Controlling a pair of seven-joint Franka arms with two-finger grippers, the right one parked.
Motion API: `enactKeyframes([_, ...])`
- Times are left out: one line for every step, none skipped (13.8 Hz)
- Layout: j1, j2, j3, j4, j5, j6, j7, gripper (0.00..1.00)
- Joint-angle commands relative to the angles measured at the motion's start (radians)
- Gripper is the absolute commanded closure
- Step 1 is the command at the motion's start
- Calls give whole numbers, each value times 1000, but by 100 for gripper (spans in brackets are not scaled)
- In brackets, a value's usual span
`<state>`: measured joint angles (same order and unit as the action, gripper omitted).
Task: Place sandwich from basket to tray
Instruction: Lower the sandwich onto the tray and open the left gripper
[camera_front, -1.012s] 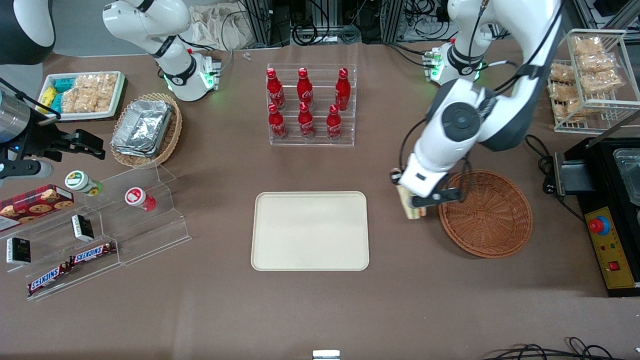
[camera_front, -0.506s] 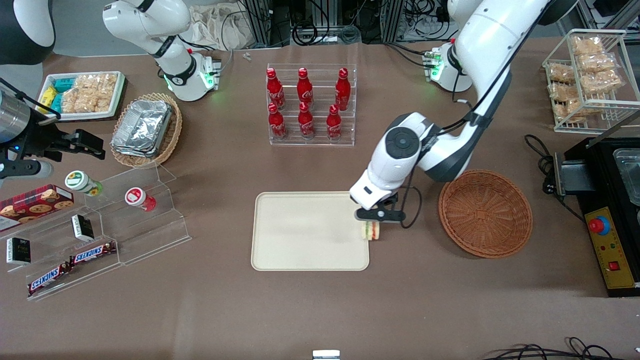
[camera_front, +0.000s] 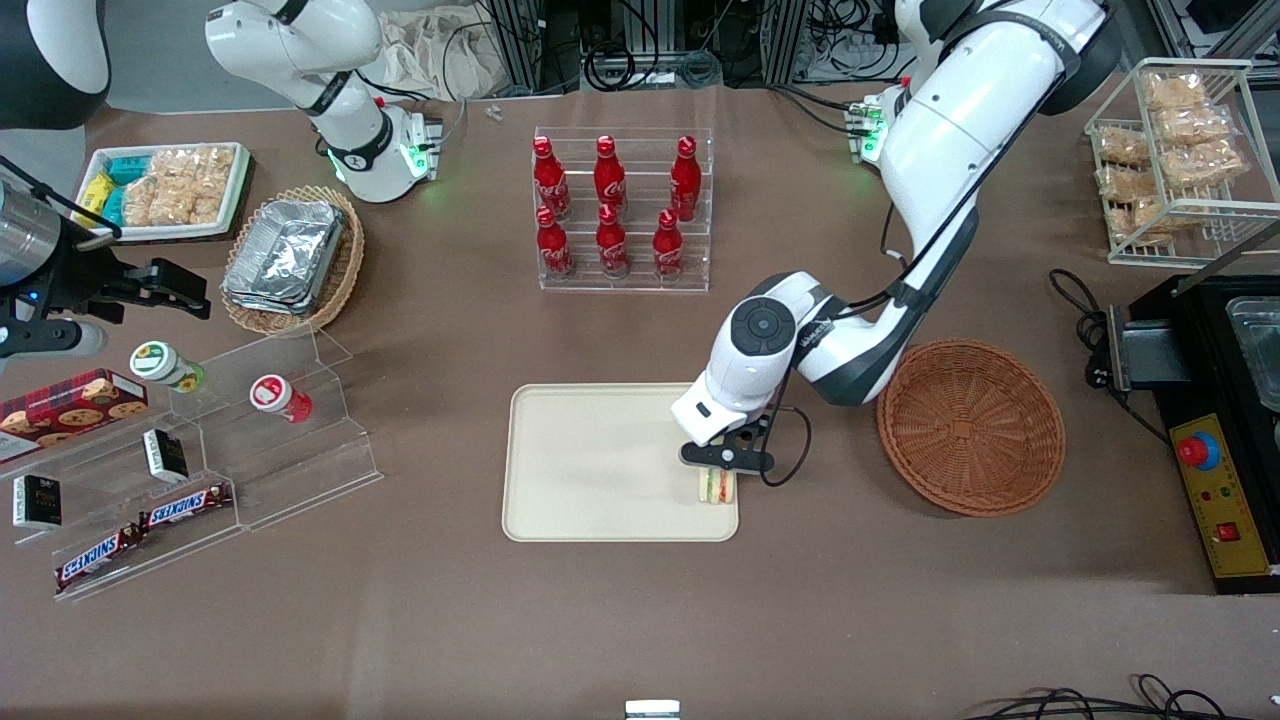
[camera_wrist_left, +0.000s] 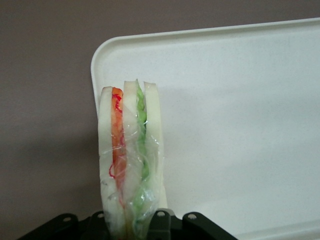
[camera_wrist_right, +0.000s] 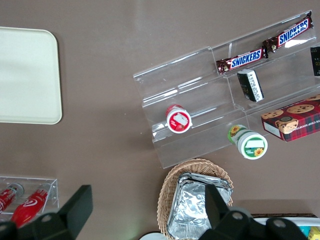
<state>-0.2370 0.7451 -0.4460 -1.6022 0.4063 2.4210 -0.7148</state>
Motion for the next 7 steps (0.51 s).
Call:
enactKeyframes([-13, 20, 4, 33, 23, 4, -43, 59])
enactKeyframes([-13, 22, 4, 33, 28, 6, -61, 17])
enactKeyframes([-13, 22, 4, 33, 28, 6, -66, 5])
enactKeyframes([-13, 17, 4, 33, 25, 6, -69, 2])
enactKeyframes([-7, 8, 4, 33, 23, 6, -87, 2])
enactKeyframes([-2, -10, 4, 33, 22, 4, -110, 1])
enactKeyframes([-1, -38, 6, 33, 20, 1, -132, 1])
